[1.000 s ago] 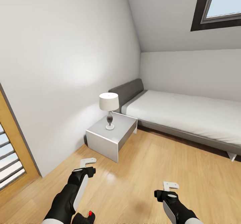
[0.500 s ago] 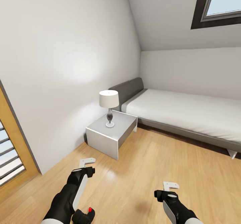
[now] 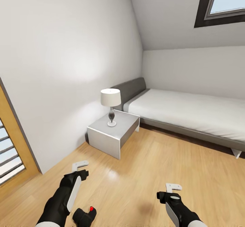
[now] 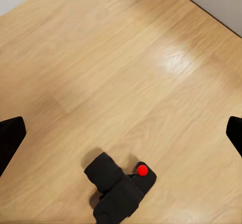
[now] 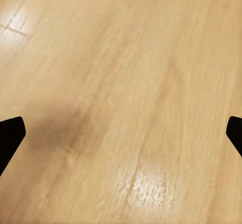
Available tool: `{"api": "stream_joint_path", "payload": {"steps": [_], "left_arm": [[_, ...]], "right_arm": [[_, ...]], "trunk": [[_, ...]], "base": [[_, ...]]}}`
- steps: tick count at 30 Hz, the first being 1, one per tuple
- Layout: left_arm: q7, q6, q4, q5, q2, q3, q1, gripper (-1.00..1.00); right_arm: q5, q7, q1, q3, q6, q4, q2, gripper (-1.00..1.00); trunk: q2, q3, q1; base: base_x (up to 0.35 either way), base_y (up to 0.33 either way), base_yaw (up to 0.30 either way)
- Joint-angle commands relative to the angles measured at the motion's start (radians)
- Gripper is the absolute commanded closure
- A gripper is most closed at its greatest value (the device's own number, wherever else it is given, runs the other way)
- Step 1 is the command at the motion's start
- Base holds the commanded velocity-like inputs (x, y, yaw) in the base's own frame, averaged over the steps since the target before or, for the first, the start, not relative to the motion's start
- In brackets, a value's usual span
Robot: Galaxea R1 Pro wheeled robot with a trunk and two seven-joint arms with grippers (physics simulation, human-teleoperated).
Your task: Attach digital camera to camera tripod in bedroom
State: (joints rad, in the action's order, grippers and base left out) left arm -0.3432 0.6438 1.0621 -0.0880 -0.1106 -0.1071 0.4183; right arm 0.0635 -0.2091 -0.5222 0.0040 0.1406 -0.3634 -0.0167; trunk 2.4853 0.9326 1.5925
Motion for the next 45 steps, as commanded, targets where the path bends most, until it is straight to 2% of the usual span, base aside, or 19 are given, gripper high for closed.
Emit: {"api": "stream_joint_path", "payload": {"steps": [1, 10, 14, 19, 22, 33, 35, 36, 45], "left_arm": [[-0.007, 0.003, 0.001, -0.010, 0.000, -0.007, 0.001, -1.00], [-0.008, 0.002, 0.001, -0.007, 0.004, -0.028, 0.001, -1.00], [-0.009, 0.002, 0.001, -0.007, 0.005, -0.029, 0.001, -1.00], [-0.010, 0.002, 0.002, -0.005, 0.005, -0.030, 0.001, -1.00], [-0.011, 0.002, 0.002, -0.004, 0.006, -0.031, 0.001, -1.00], [-0.010, 0.002, 0.002, -0.004, 0.009, -0.031, 0.001, -1.00], [-0.008, 0.002, 0.002, -0.006, 0.017, -0.031, 0.001, -1.00], [-0.005, 0.002, 0.002, -0.012, 0.030, -0.031, 0.001, -1.00], [0.001, 0.003, 0.003, -0.017, 0.037, -0.031, 0.001, -1.00]], "right_arm": [[0.007, -0.004, 0.000, 0.001, 0.005, -0.003, -0.001, -1.00], [0.007, -0.003, 0.000, 0.001, 0.009, -0.005, 0.001, -1.00], [0.006, -0.002, 0.000, 0.000, 0.045, -0.015, 0.003, -1.00], [0.006, -0.002, 0.000, 0.000, 0.136, -0.117, 0.000, -1.00], [0.006, -0.002, -0.001, 0.001, 0.179, -0.217, -0.001, -1.00], [0.006, -0.003, 0.000, 0.001, 0.198, -0.335, -0.001, -1.00], [0.005, -0.003, 0.000, 0.003, 0.198, -0.348, -0.002, -1.00], [0.004, -0.002, 0.000, 0.005, 0.199, -0.370, -0.001, -1.00], [0.005, -0.001, 0.000, 0.007, 0.201, -0.409, 0.004, -1.00]], "trunk": [[0.008, 0.004, 0.004], [0.017, 0.038, 0.011], [0.018, 0.054, 0.013], [0.019, 0.073, 0.015], [0.019, 0.085, 0.017], [0.022, 0.127, 0.021], [0.022, 0.135, 0.022], [0.023, 0.139, 0.023], [0.025, 0.174, 0.027]], "base": [[0.000, 0.000, 0.000], [0.000, 0.000, 0.000], [0.000, 0.000, 0.000], [0.000, 0.000, 0.000], [0.000, 0.000, 0.000], [0.000, 0.000, 0.000], [0.000, 0.000, 0.000], [0.000, 0.000, 0.000], [0.000, 0.000, 0.000]]}}
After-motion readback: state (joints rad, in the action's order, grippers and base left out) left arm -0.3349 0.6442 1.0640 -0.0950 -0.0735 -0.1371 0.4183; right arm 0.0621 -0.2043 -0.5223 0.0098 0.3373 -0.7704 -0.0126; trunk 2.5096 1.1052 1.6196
